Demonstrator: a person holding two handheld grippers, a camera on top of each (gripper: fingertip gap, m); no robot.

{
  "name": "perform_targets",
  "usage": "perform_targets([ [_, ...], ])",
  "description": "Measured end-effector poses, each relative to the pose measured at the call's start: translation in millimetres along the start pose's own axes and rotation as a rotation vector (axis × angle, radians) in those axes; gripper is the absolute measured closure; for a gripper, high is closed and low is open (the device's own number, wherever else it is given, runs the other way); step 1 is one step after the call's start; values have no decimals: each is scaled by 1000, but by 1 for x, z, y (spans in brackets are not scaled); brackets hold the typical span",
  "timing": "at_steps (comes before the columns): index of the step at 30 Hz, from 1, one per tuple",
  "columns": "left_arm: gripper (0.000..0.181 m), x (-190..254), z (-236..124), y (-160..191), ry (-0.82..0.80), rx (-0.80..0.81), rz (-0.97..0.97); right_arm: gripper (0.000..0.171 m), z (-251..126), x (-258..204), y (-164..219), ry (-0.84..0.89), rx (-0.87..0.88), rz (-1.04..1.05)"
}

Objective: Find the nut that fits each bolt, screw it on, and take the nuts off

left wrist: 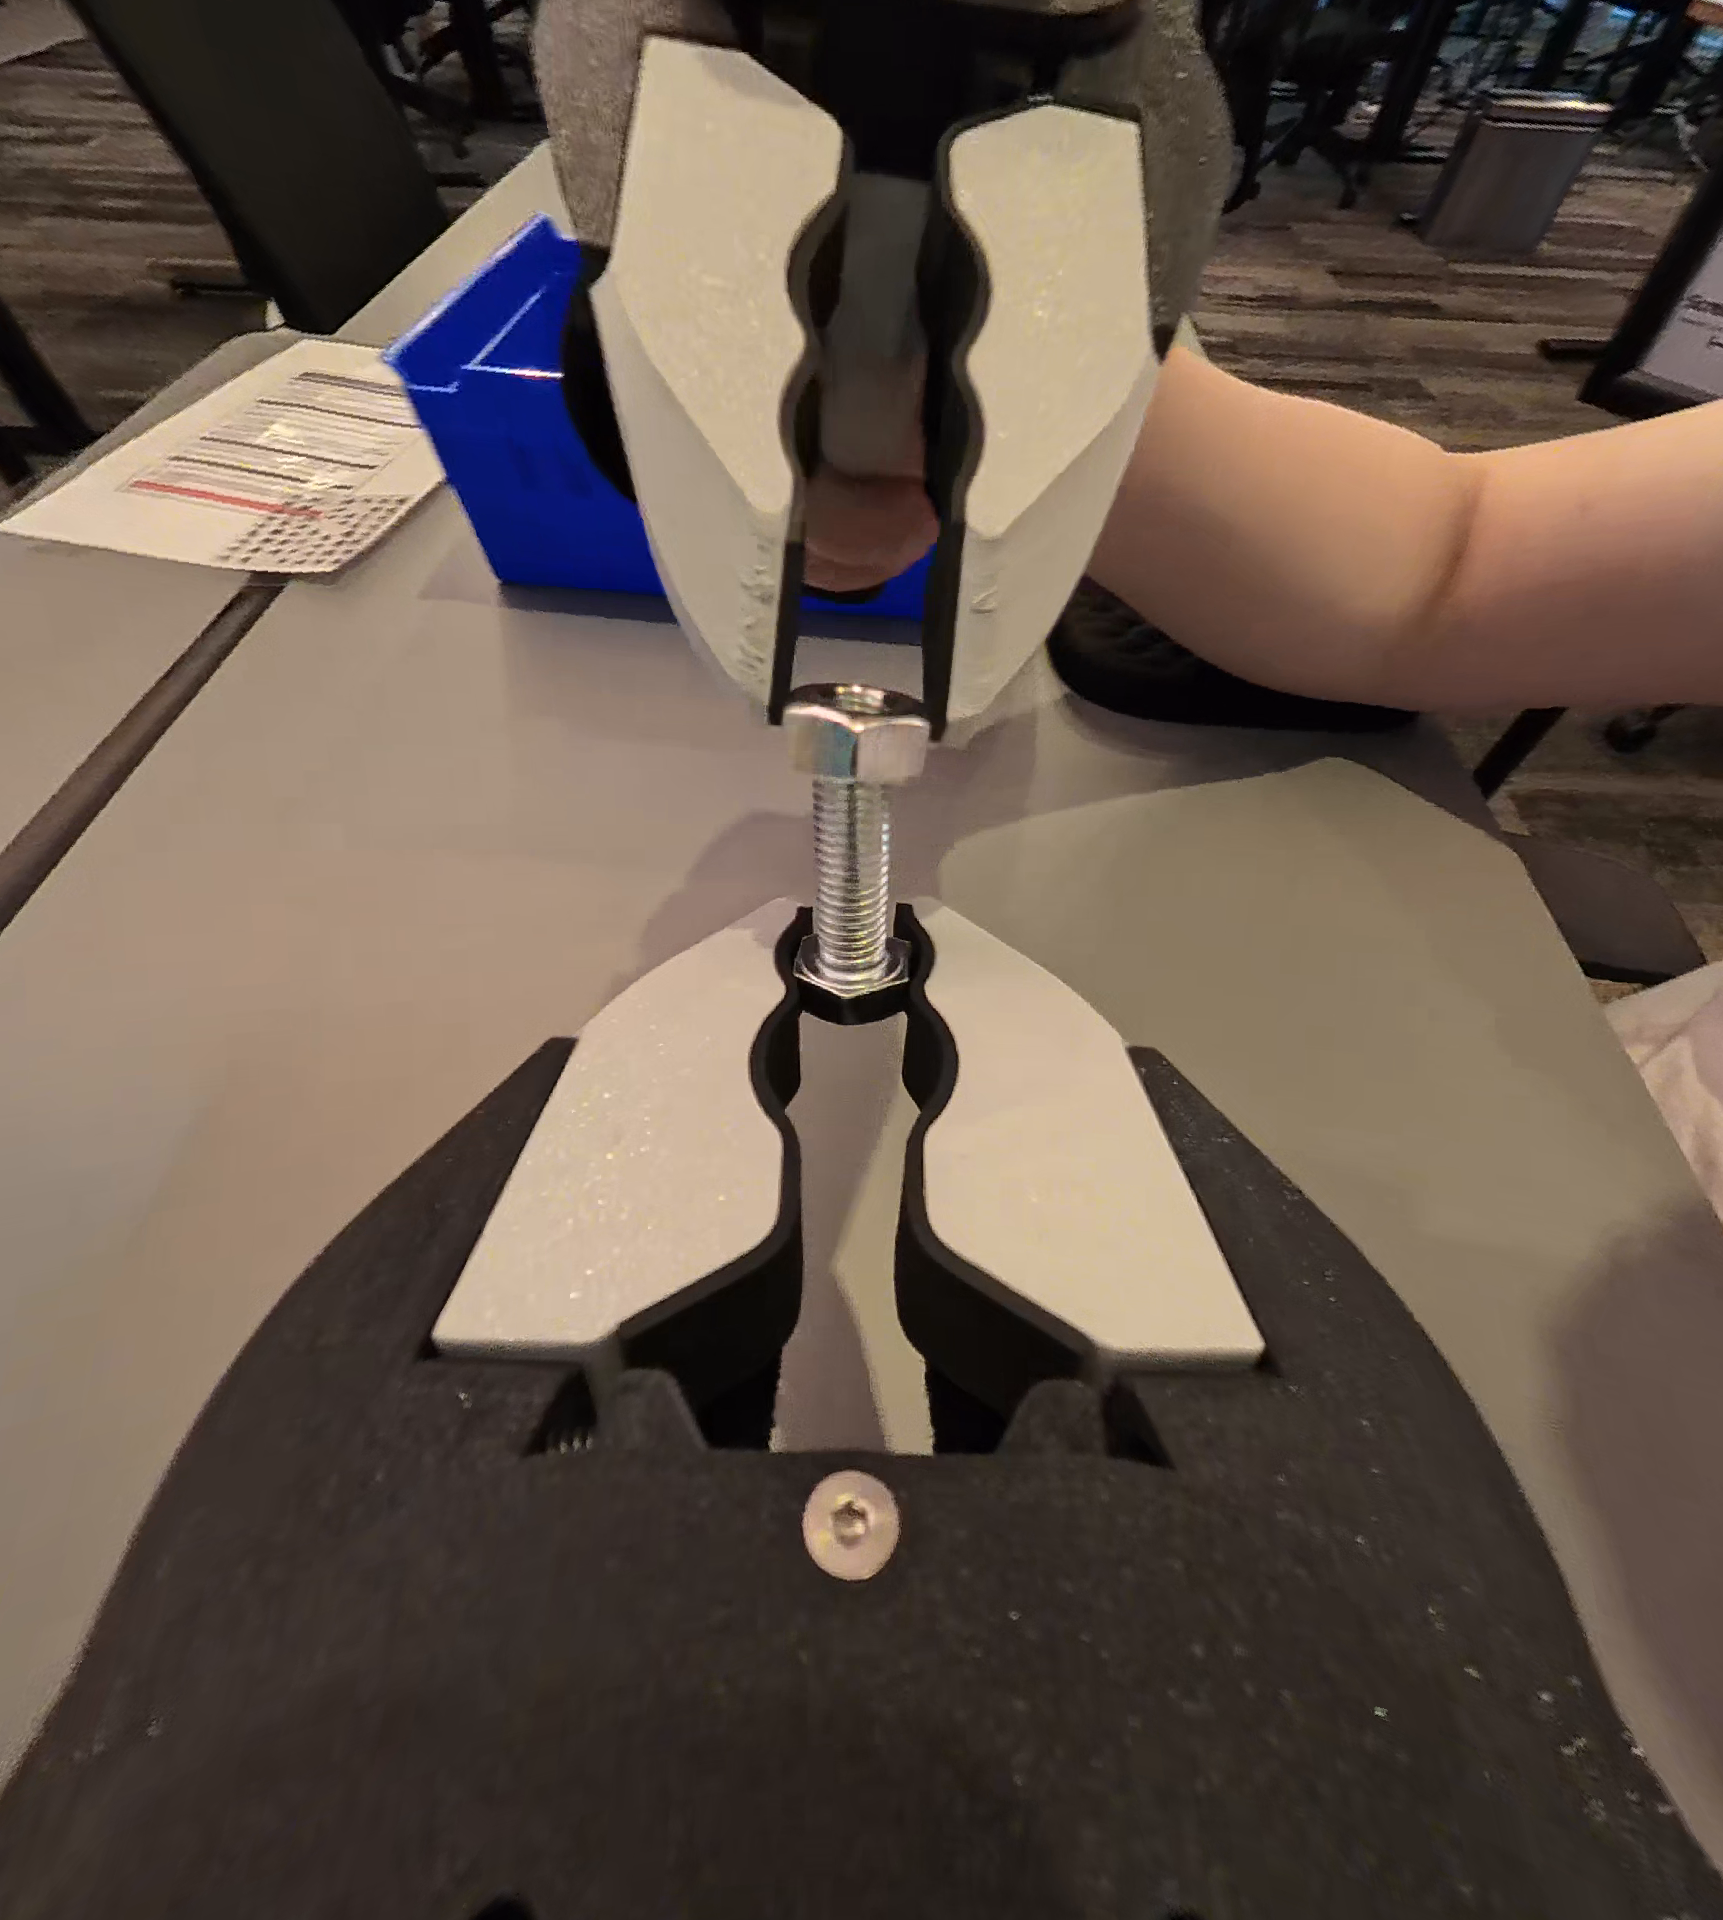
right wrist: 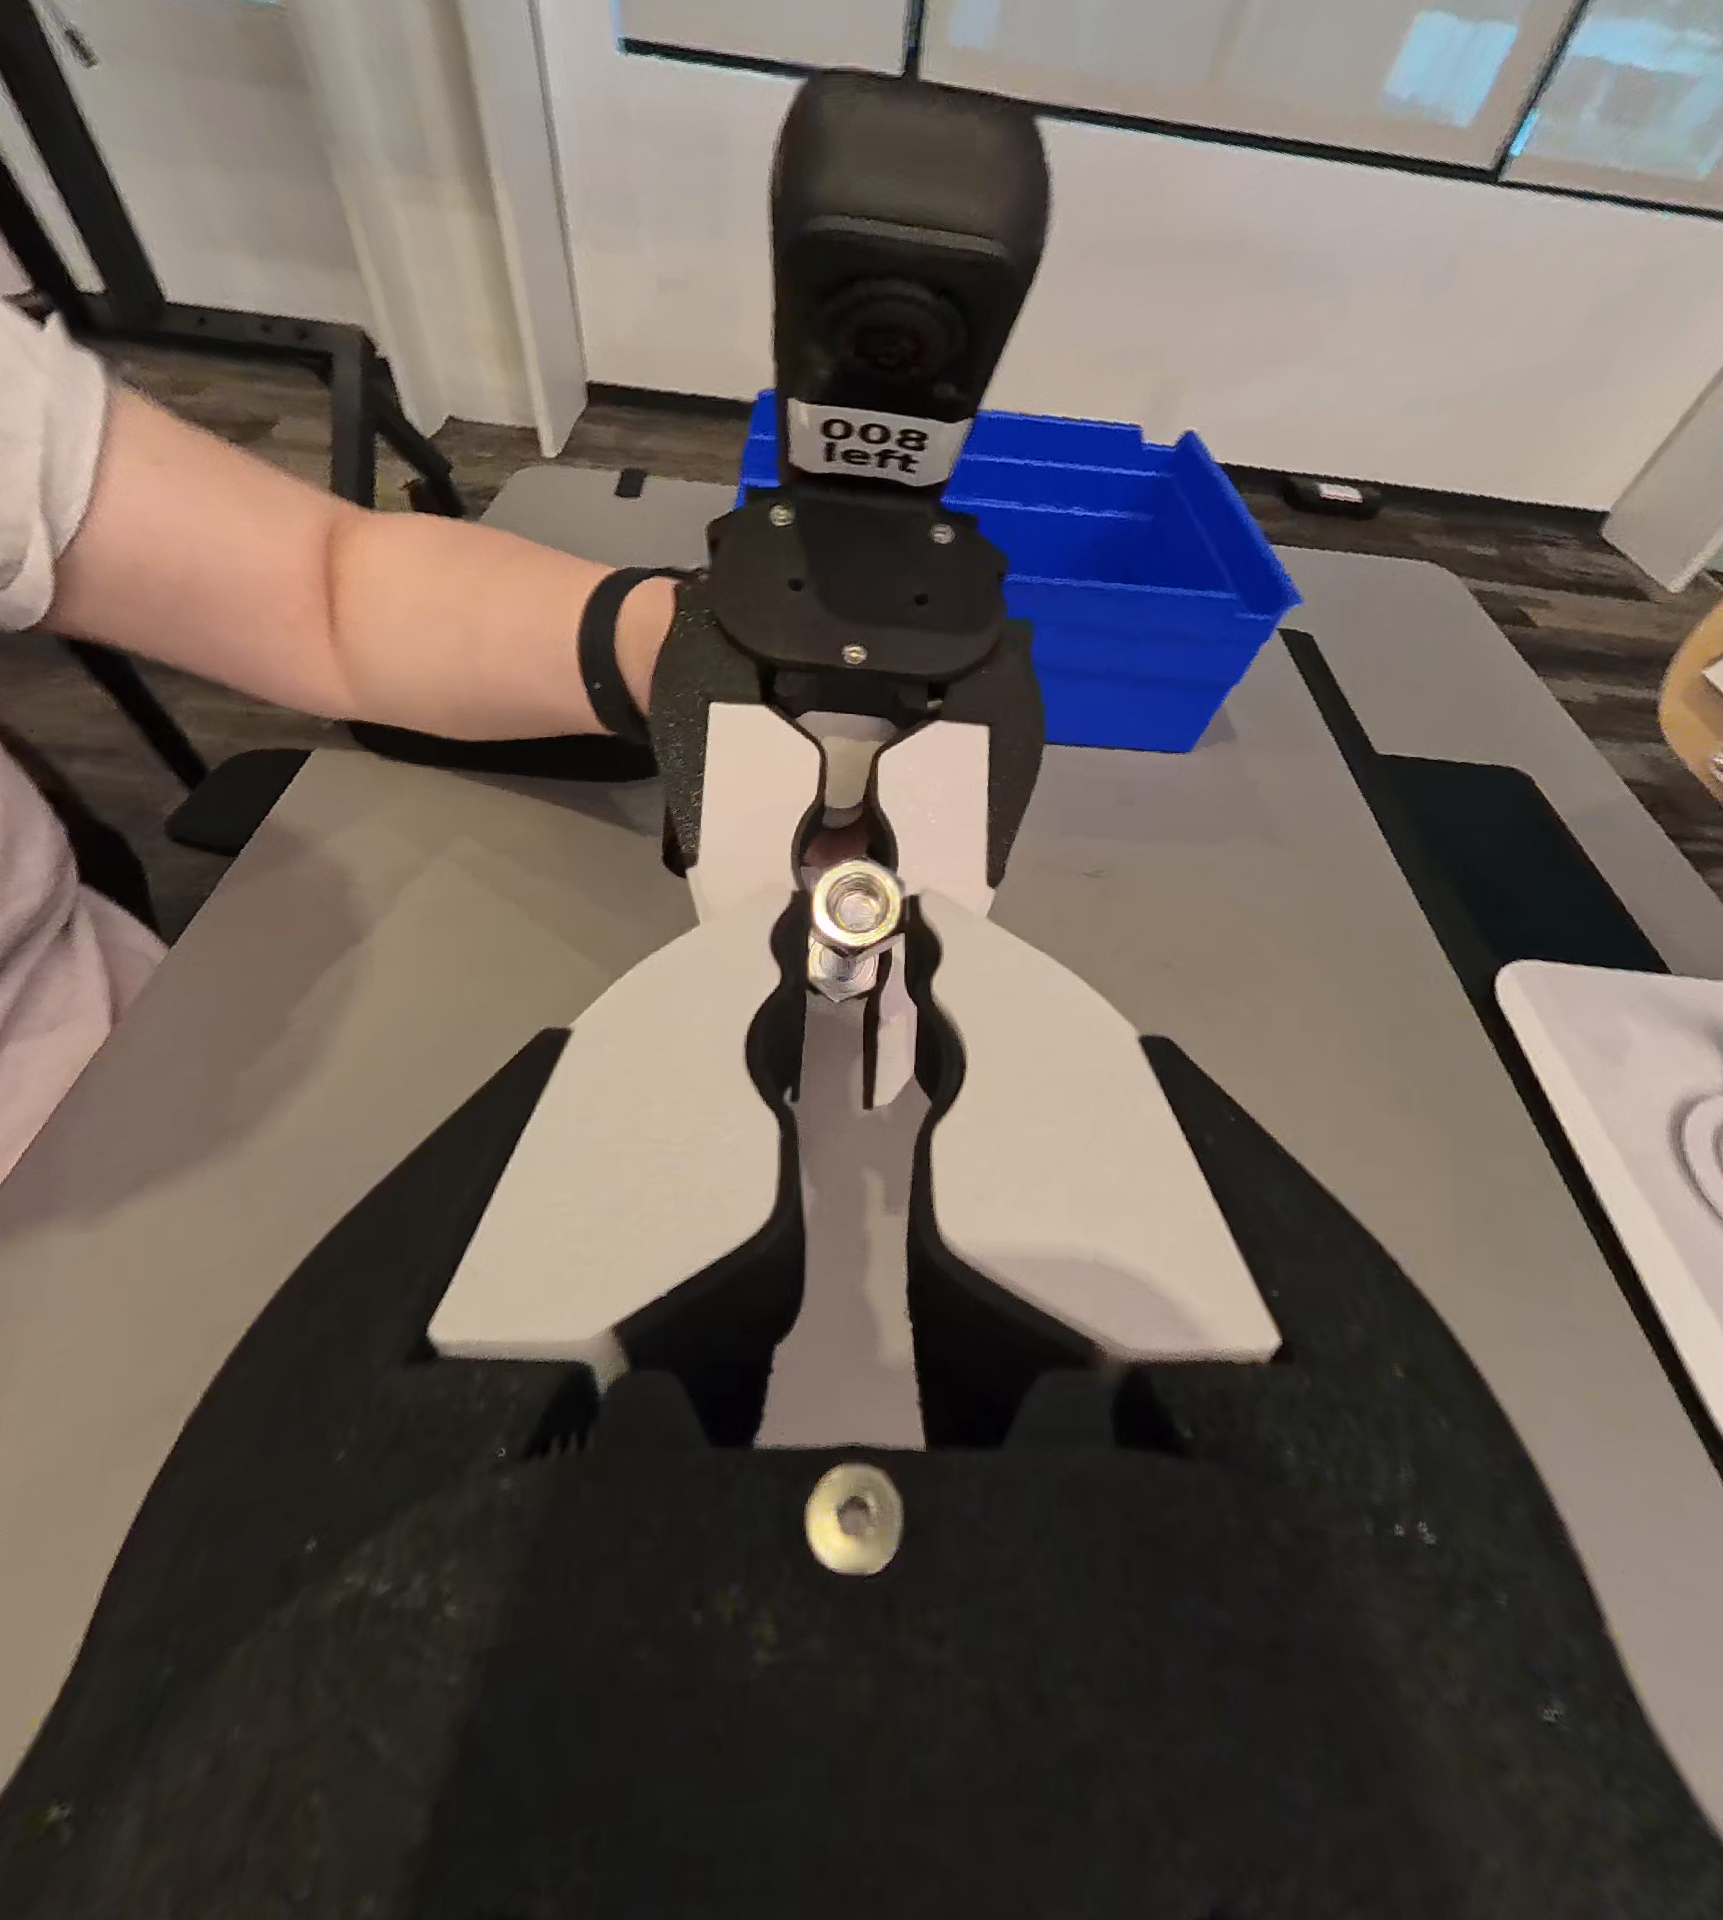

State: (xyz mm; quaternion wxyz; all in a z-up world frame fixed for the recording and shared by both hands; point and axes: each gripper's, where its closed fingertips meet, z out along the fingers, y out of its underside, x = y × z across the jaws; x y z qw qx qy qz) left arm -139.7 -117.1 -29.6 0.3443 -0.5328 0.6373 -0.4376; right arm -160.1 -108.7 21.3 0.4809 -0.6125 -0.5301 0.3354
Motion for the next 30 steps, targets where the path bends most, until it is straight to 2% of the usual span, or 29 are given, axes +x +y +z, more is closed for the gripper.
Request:
perform_targets([
  [11,167,-39,-10,14,-271,-117,-9,154,12,29,8,152,-7,255],
  [30,167,-65,-19,28,-561,-262,-22,154,21,47,17,391,31,528],
])
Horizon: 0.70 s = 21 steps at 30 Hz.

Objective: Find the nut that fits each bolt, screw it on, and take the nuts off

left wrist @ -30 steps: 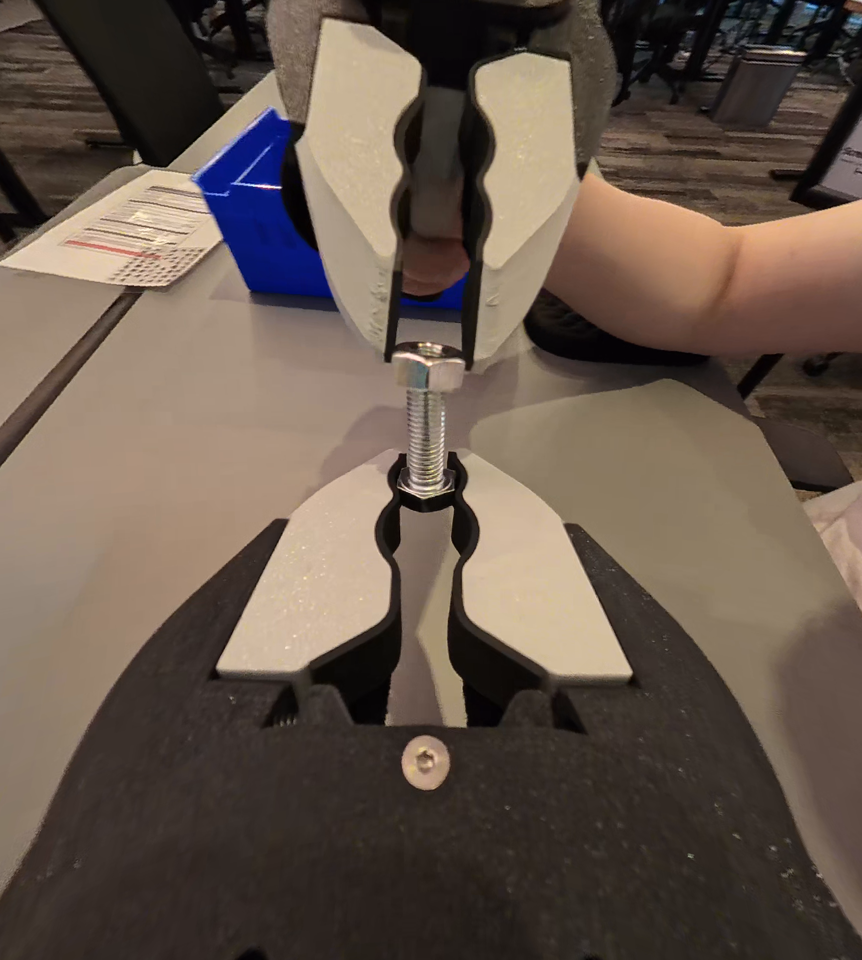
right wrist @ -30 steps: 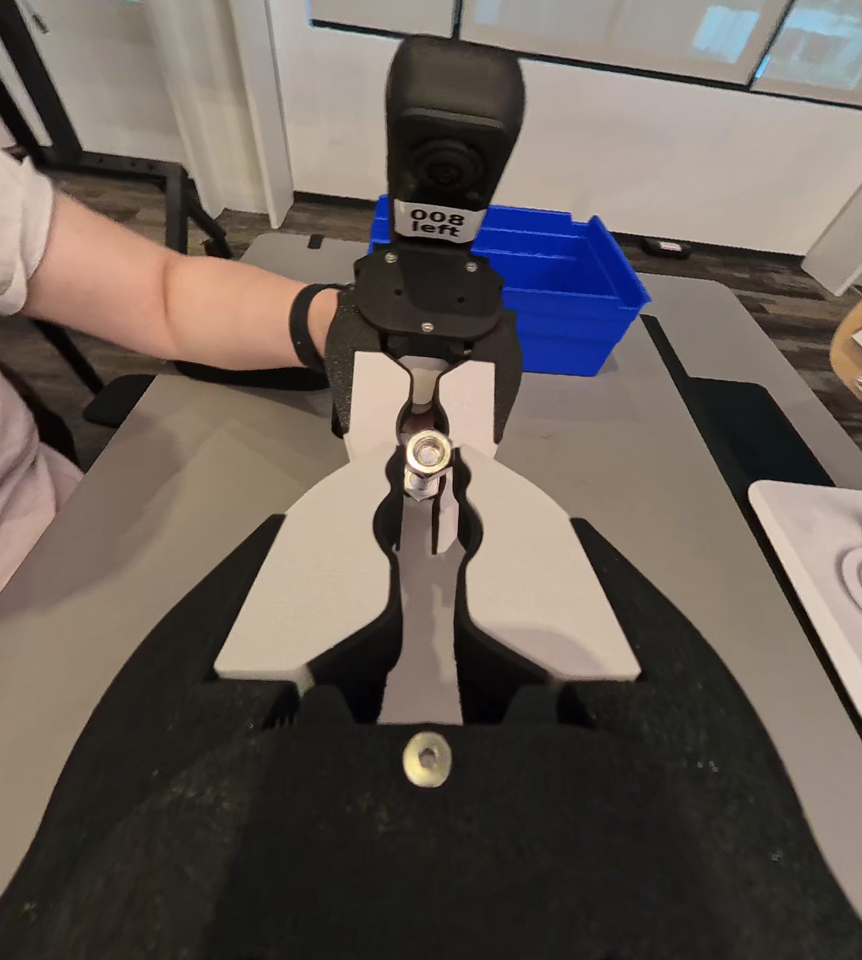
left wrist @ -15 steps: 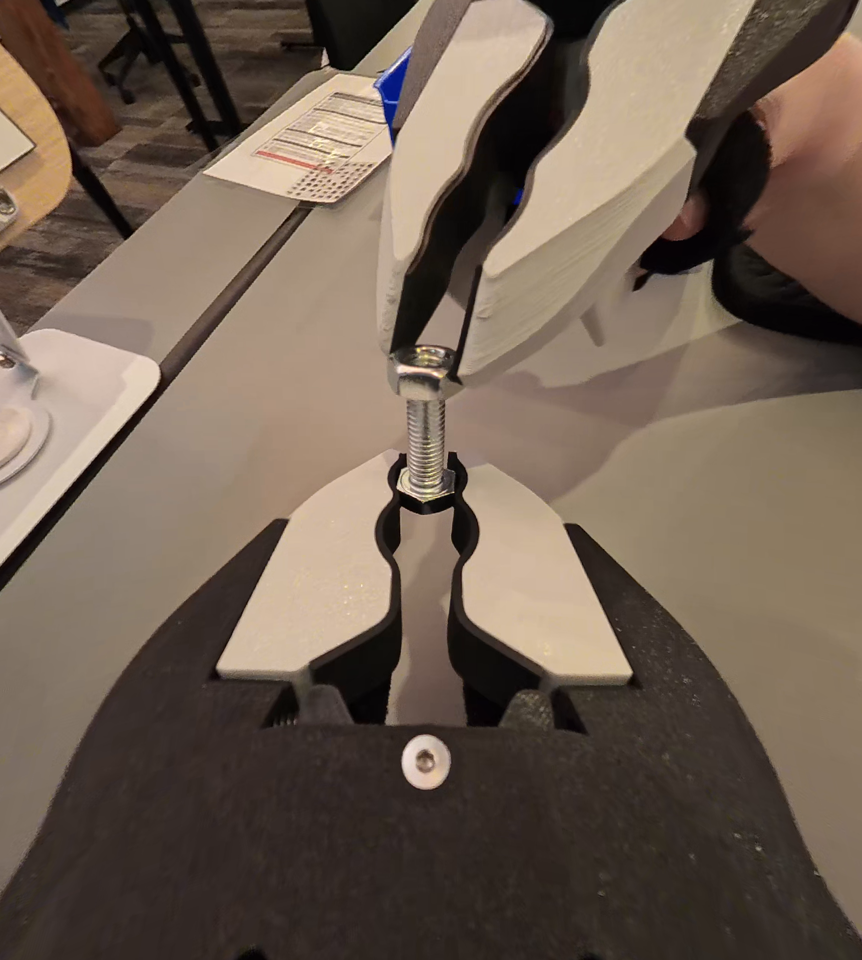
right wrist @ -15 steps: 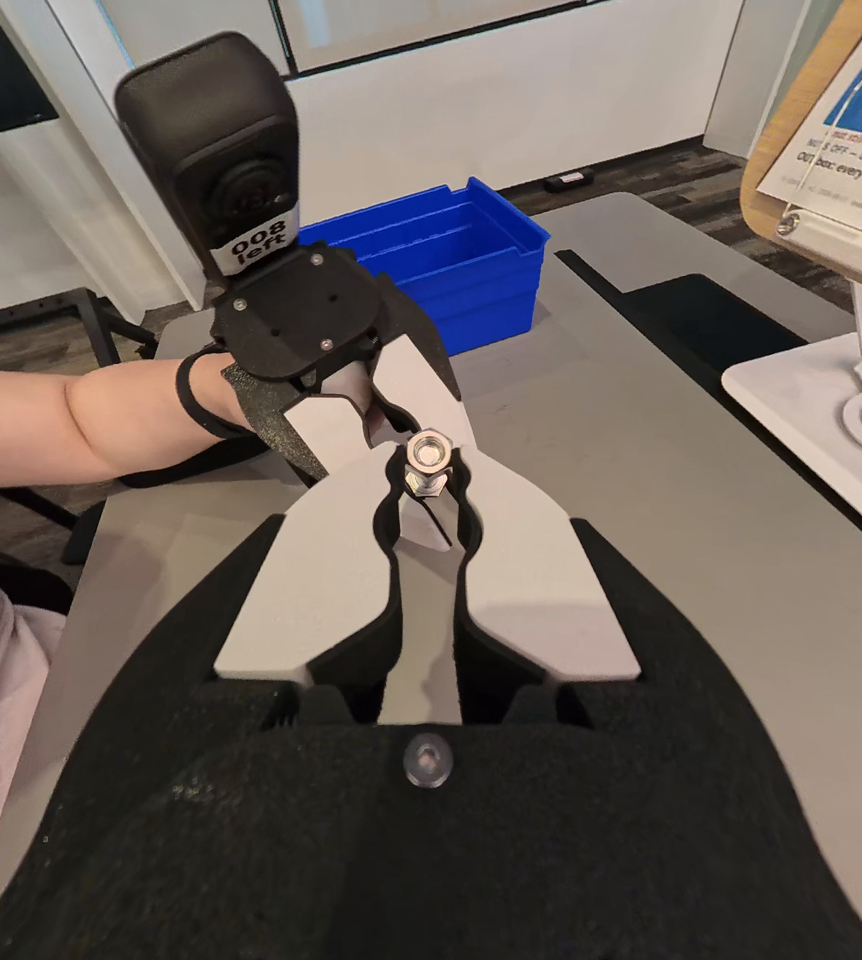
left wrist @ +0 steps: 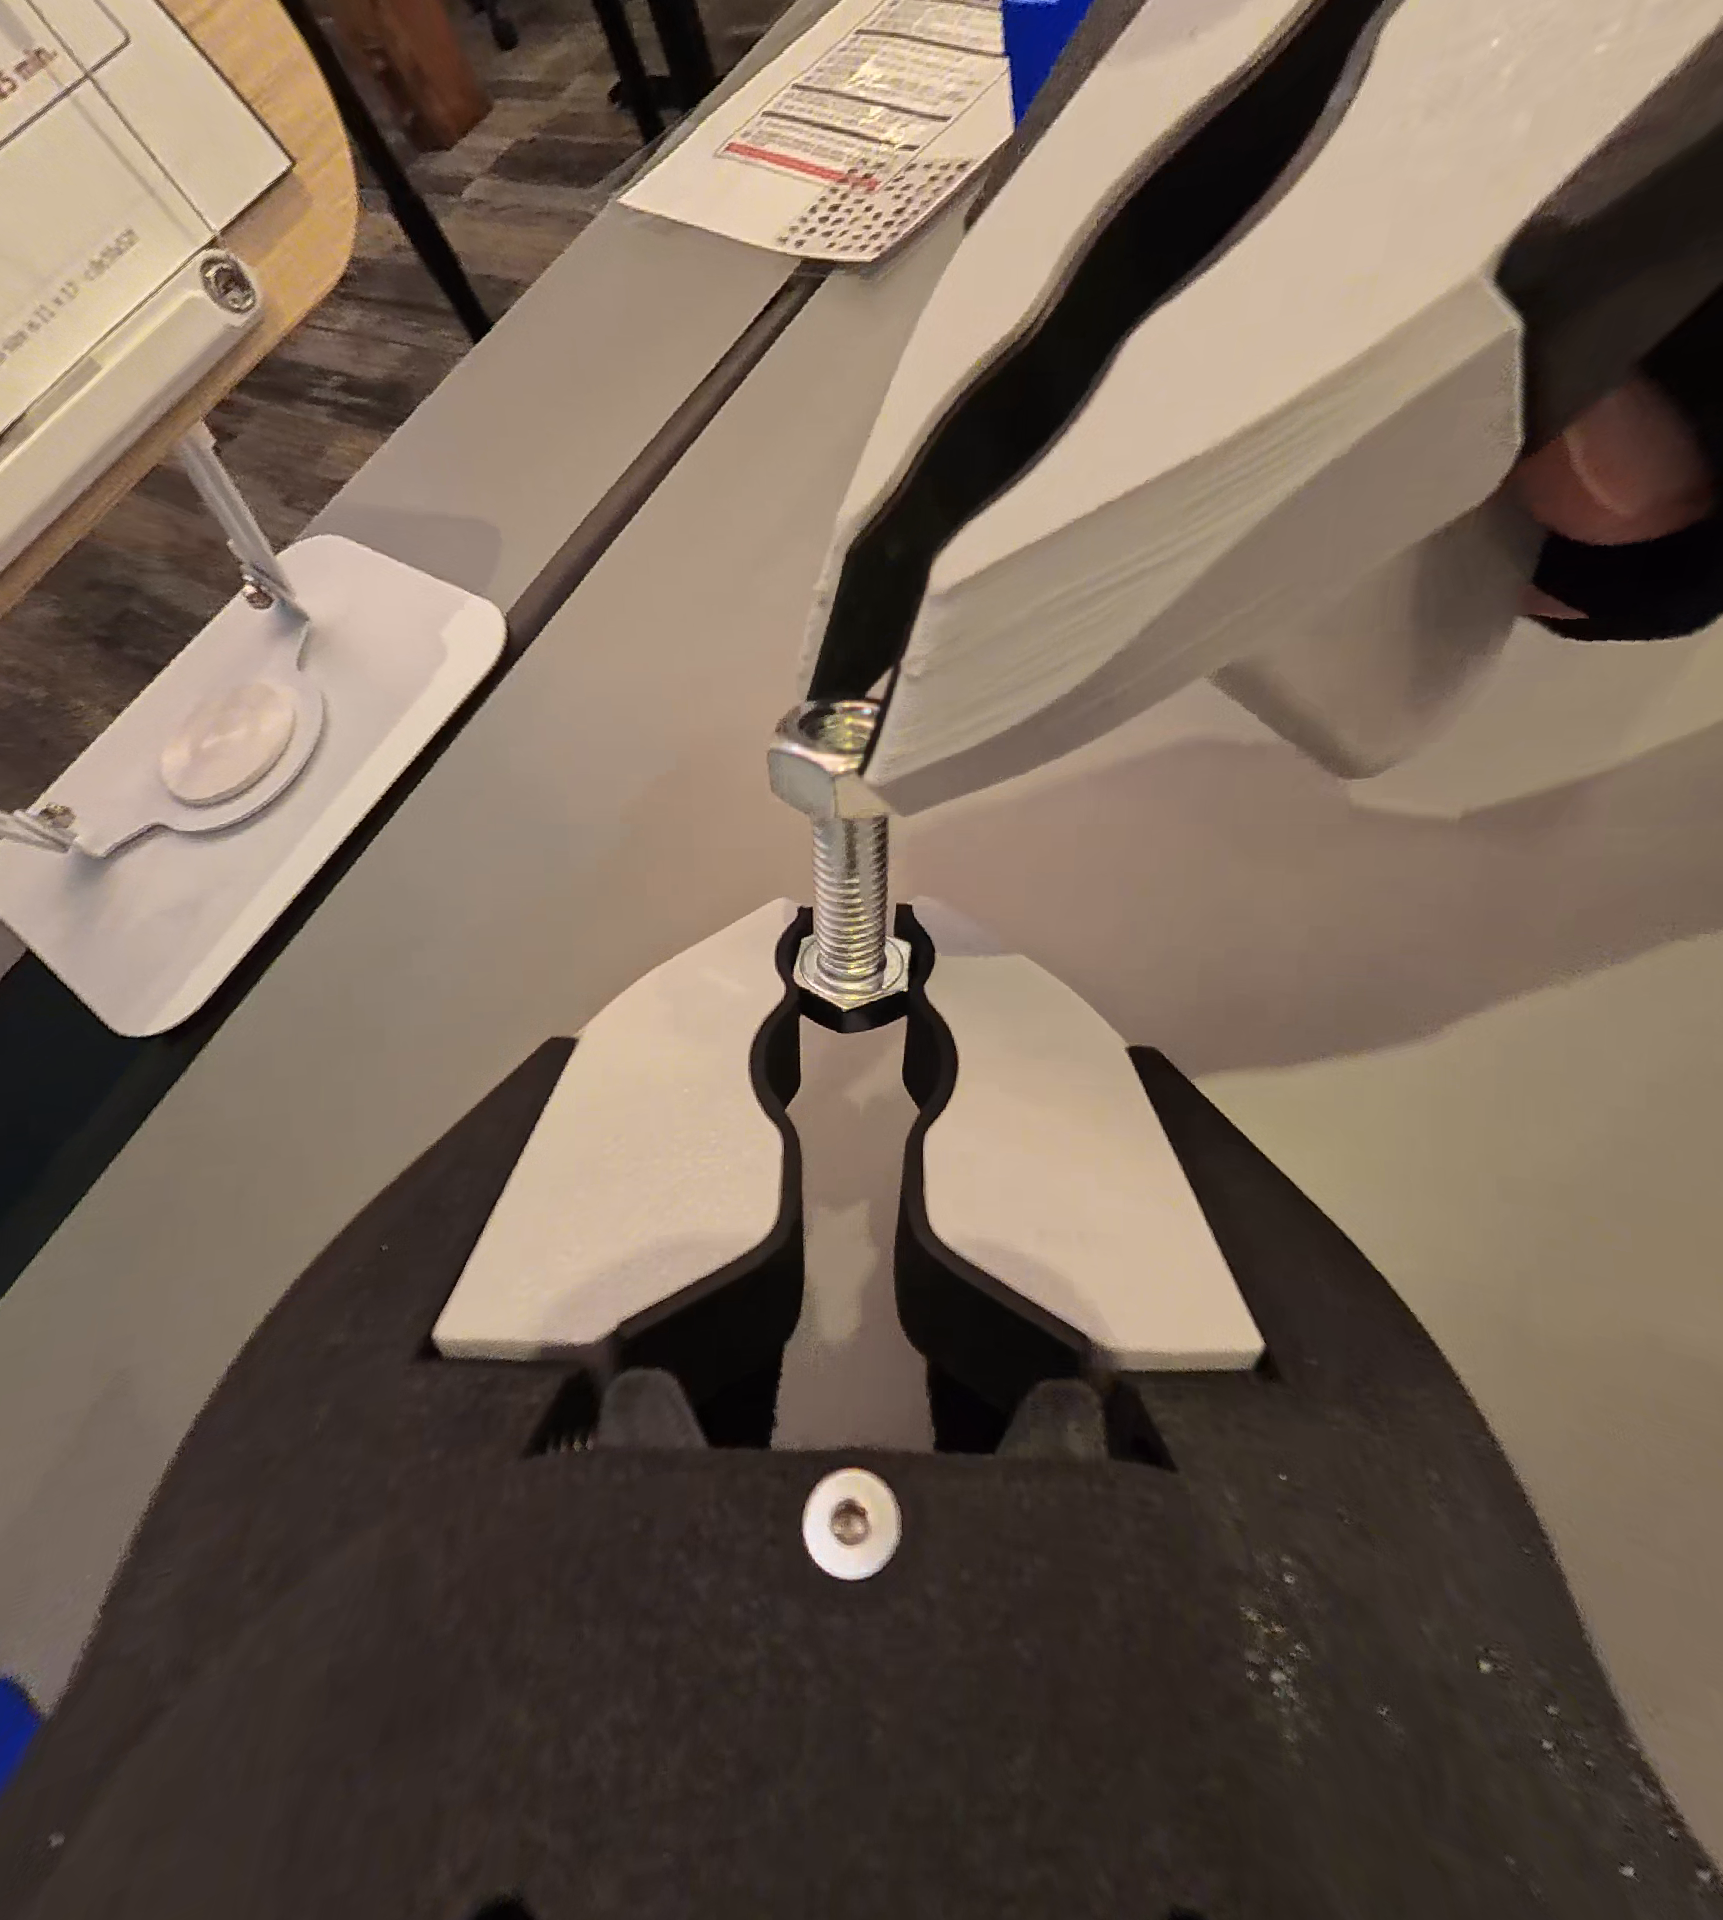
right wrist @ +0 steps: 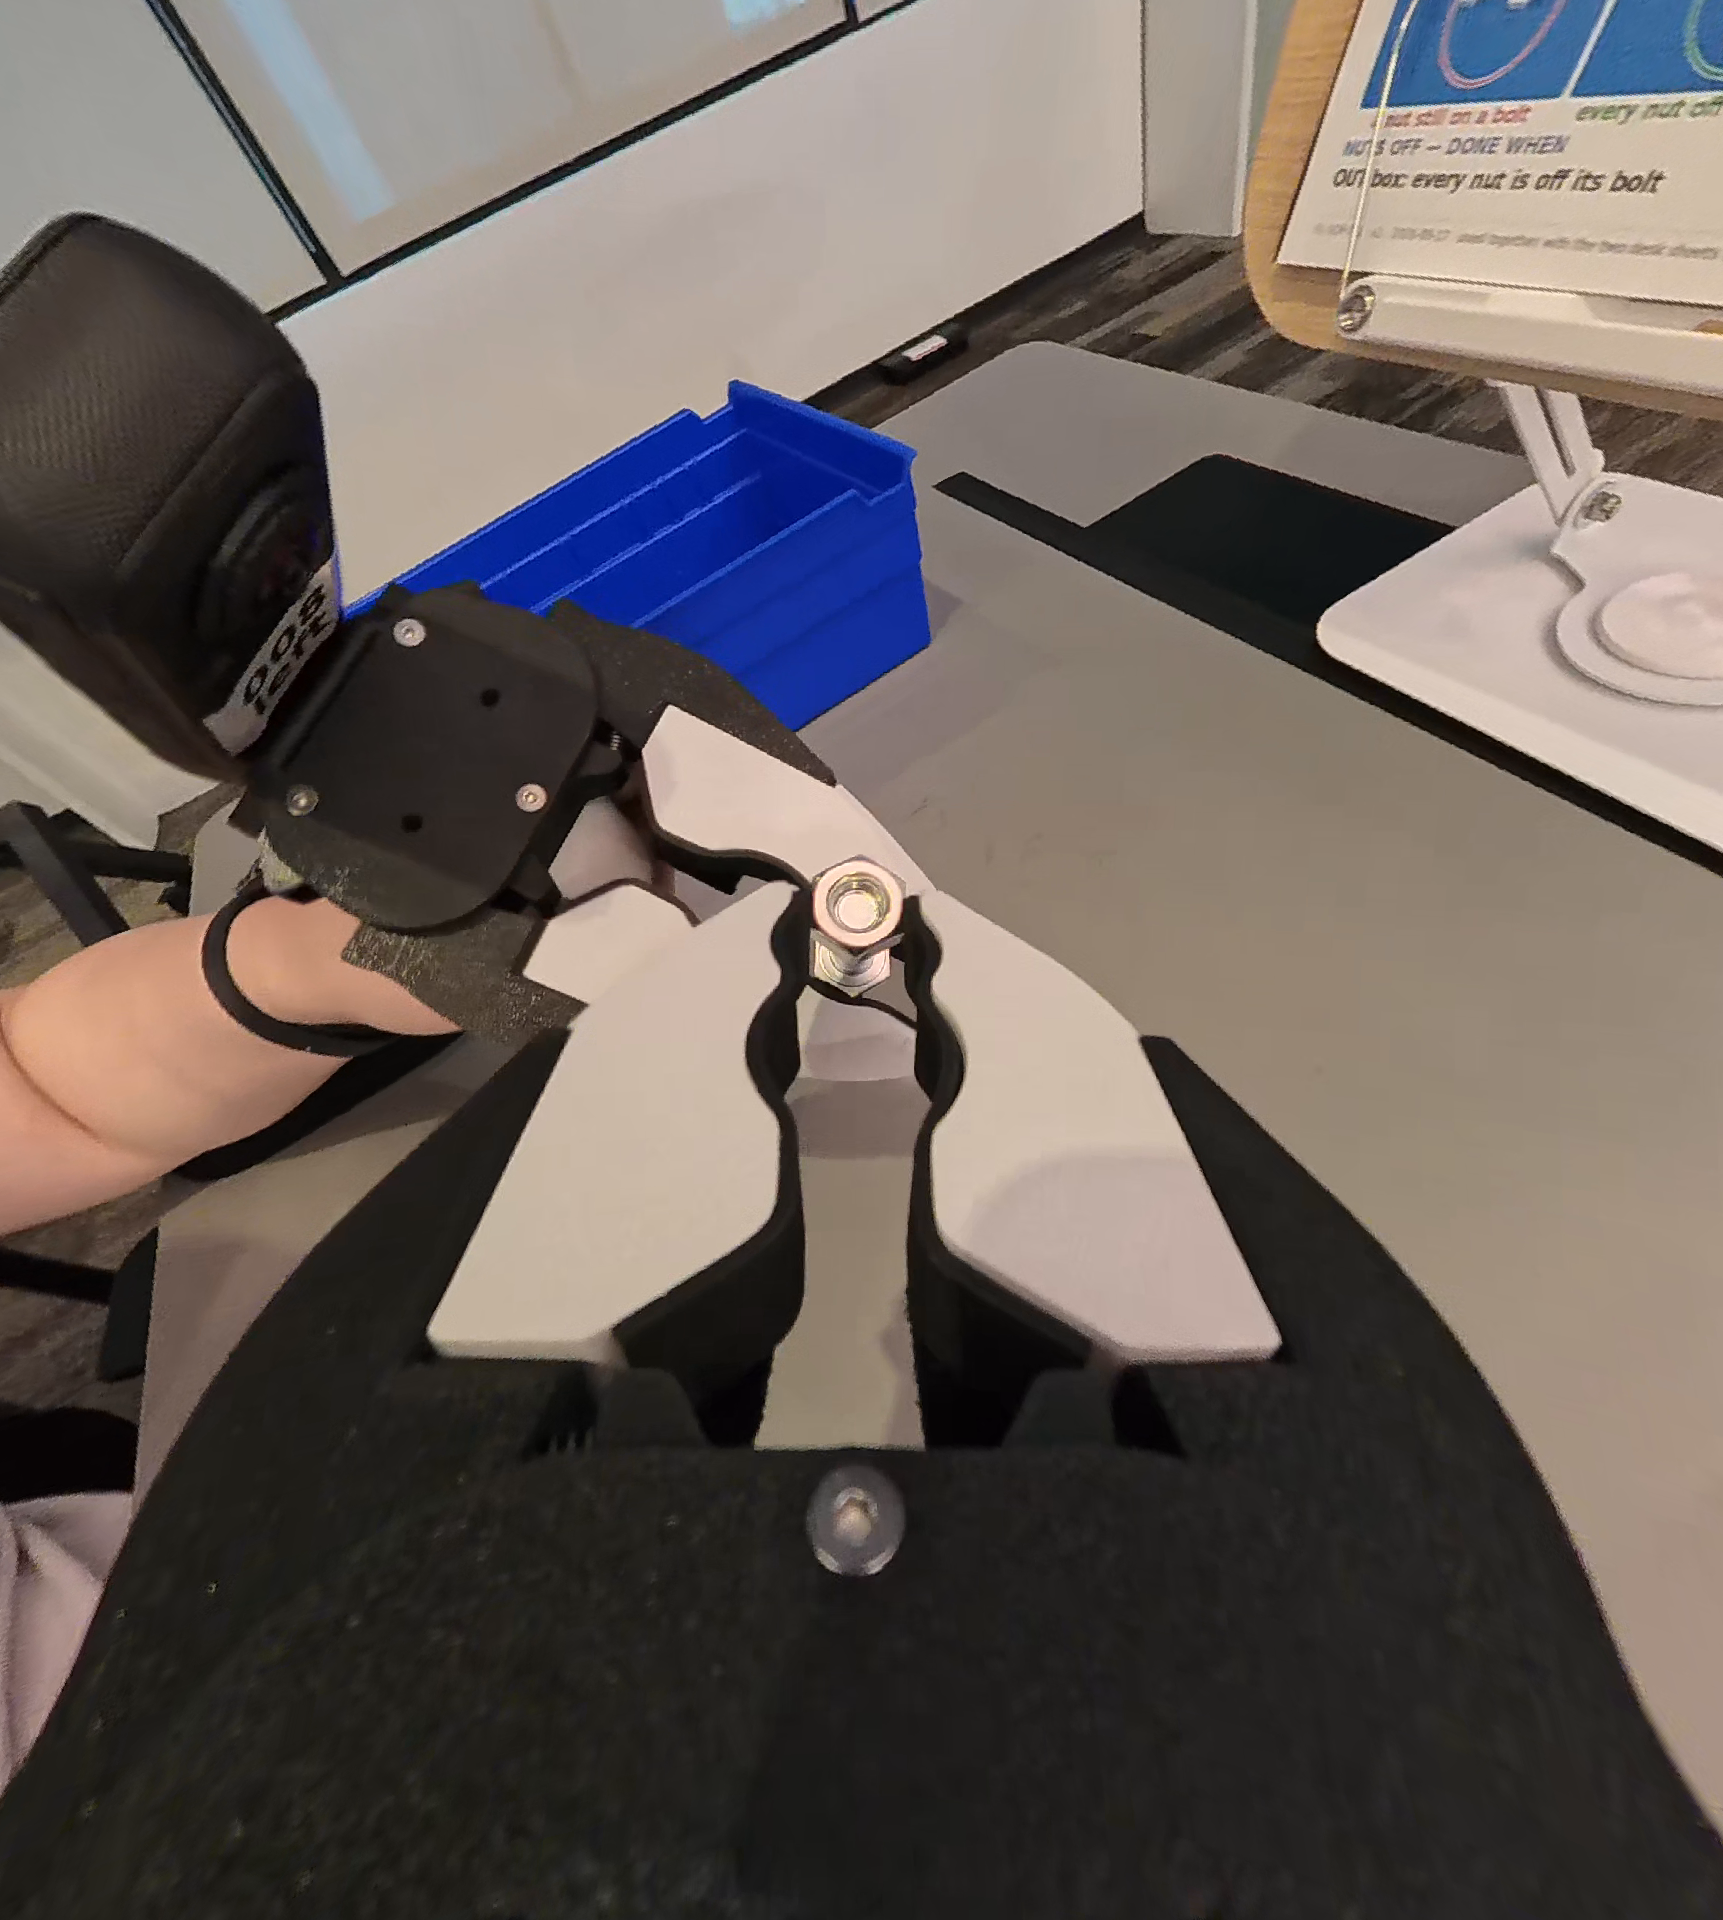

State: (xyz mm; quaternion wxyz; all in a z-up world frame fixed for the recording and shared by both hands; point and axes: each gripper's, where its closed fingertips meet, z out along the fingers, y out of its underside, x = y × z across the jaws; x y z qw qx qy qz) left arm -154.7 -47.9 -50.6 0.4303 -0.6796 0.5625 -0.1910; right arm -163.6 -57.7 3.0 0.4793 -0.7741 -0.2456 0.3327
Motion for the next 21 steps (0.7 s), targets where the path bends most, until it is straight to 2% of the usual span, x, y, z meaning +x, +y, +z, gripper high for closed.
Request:
perform_targets([
  [21,167,-1,0,-3,-10,14,-2,154,1,-1,-3,-8,26,-12],
])
